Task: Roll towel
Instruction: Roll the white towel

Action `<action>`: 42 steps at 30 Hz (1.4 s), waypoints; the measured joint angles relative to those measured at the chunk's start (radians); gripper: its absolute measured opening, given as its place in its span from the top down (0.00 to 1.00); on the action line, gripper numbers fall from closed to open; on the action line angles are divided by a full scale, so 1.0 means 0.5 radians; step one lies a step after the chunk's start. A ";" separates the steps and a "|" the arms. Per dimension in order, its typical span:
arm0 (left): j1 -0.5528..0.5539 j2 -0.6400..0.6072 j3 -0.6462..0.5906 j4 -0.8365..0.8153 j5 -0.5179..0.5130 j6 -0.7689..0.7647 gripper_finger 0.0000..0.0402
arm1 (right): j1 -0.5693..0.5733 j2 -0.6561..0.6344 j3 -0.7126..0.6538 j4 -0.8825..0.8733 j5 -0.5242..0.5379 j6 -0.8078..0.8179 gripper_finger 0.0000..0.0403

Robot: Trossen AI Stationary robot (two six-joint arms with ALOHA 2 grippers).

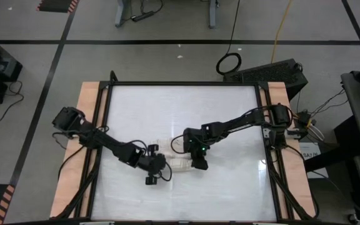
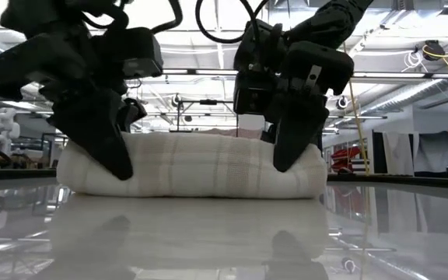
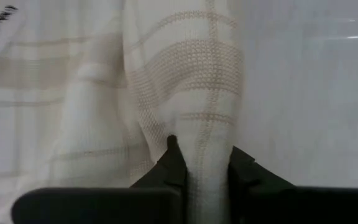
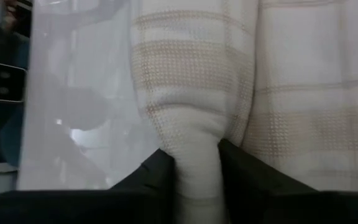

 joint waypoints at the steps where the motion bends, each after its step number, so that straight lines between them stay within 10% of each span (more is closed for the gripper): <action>1: 0.012 -0.001 0.000 0.002 0.037 -0.004 0.88 | 0.004 -0.020 -0.002 -0.007 0.019 -0.016 0.70; 12: 0.126 0.001 -0.001 0.097 0.363 -0.010 0.88 | 0.244 -0.377 -0.006 -0.418 0.855 -0.204 0.44; 23: 0.149 0.002 -0.001 0.095 0.458 -0.066 0.87 | 0.720 -0.622 -0.029 -0.530 1.675 -0.074 0.40; 42: 0.146 0.003 -0.004 0.157 0.491 -0.425 0.87 | 1.159 -0.081 0.071 -0.020 2.543 -0.006 0.40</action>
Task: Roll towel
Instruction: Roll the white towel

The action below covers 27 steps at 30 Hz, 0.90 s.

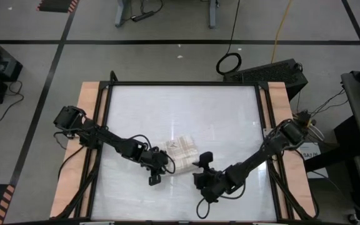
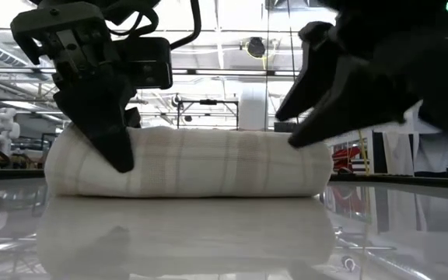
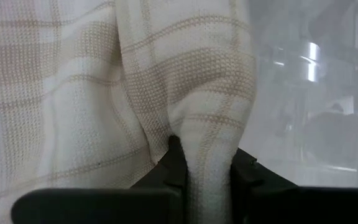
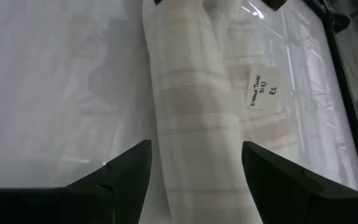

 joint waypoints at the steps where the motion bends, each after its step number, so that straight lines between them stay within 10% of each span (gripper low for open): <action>1: 0.000 0.000 0.000 0.005 -0.001 0.000 0.87 | 0.000 0.030 0.011 -0.013 0.001 -0.001 0.40; 27: 0.000 0.001 -0.001 0.041 -0.009 -0.001 0.87 | -0.196 0.048 0.057 -0.106 -0.292 -0.212 0.31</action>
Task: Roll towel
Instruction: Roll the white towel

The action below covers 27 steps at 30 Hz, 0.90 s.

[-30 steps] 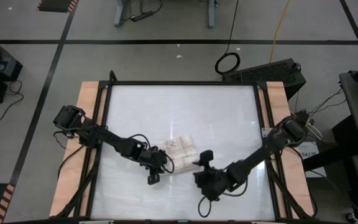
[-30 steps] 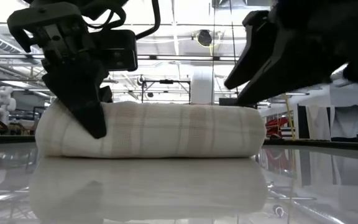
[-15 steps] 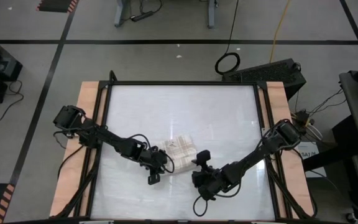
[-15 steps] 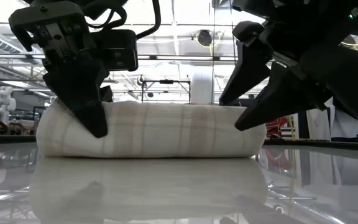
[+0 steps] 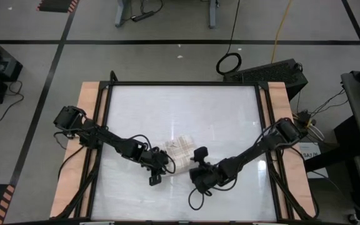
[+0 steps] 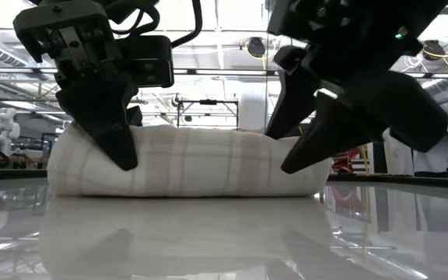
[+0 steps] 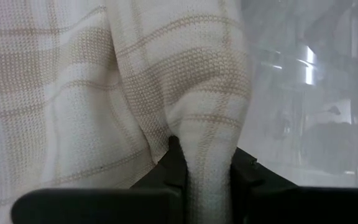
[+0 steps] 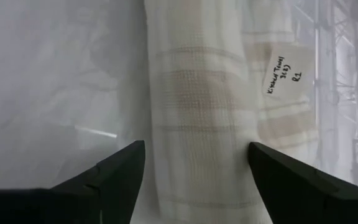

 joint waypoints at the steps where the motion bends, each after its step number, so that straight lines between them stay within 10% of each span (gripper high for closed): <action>1: 0.000 0.000 0.000 0.001 -0.002 0.000 0.87 | -0.015 0.000 0.000 0.001 -0.036 -0.010 0.31; 27: 0.002 0.000 0.001 0.002 0.012 0.023 0.87 | -0.131 -0.015 0.000 -0.047 -0.121 -0.270 0.22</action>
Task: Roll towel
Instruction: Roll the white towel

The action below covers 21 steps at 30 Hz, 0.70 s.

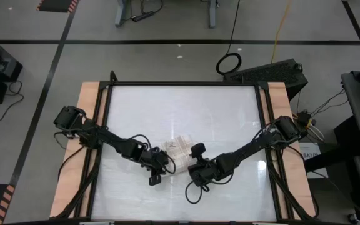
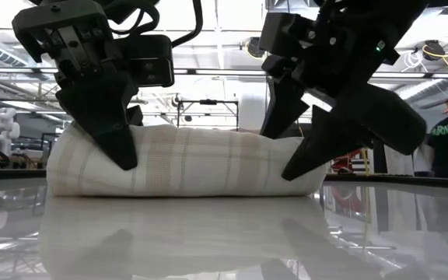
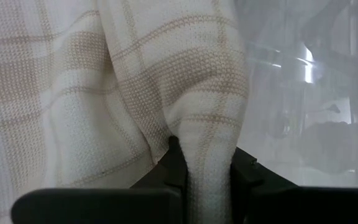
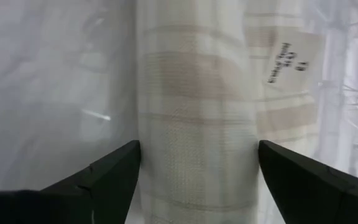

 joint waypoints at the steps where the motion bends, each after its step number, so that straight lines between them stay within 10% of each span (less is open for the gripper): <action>1: 0.000 0.000 0.000 0.000 0.002 0.000 0.87 | -0.010 0.000 0.000 -0.002 -0.047 0.000 0.22; 14: -0.003 0.000 0.000 -0.001 -0.054 0.011 0.84 | -0.175 0.000 -0.001 0.074 -0.524 -0.106 0.40; 21: -0.019 -0.002 0.000 -0.006 -0.124 0.114 0.62 | -0.264 0.000 -0.001 0.083 -0.783 -0.155 0.56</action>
